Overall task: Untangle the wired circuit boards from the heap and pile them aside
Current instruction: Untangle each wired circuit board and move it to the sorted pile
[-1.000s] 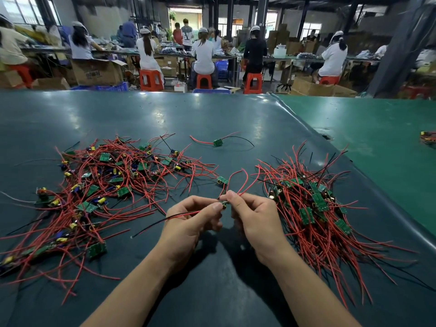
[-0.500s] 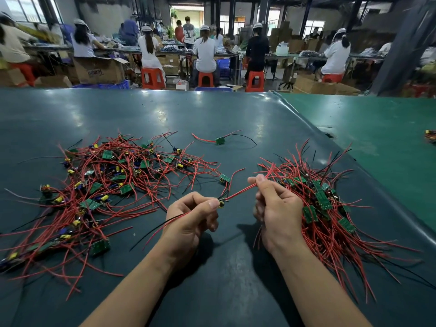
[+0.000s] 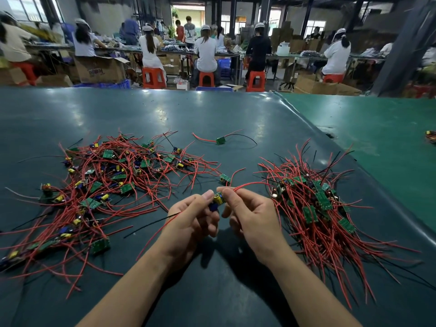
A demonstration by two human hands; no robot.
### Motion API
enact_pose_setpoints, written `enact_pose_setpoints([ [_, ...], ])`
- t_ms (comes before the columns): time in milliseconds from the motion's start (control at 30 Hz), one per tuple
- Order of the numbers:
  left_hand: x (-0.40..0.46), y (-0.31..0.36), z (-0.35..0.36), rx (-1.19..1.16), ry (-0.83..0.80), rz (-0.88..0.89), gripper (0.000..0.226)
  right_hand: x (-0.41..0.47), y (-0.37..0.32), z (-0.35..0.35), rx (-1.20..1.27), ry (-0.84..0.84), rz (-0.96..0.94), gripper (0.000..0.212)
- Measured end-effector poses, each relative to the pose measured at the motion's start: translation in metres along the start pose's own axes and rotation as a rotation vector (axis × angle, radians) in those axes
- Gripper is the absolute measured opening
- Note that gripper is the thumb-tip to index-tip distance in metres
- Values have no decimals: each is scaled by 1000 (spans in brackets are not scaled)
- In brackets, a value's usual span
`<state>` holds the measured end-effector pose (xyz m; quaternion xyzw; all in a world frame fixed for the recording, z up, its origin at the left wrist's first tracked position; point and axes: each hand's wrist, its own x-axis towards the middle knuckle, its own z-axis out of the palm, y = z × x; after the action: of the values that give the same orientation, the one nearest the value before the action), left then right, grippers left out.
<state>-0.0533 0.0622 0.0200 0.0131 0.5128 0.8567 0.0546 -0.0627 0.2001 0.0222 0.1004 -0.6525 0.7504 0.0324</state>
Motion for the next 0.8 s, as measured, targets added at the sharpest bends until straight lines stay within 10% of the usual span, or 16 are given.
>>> enact_pose_setpoints([
  [800, 1, 1, 0, -64, -8, 10, 27, 16, -4, -23, 222, 379, 36, 27],
])
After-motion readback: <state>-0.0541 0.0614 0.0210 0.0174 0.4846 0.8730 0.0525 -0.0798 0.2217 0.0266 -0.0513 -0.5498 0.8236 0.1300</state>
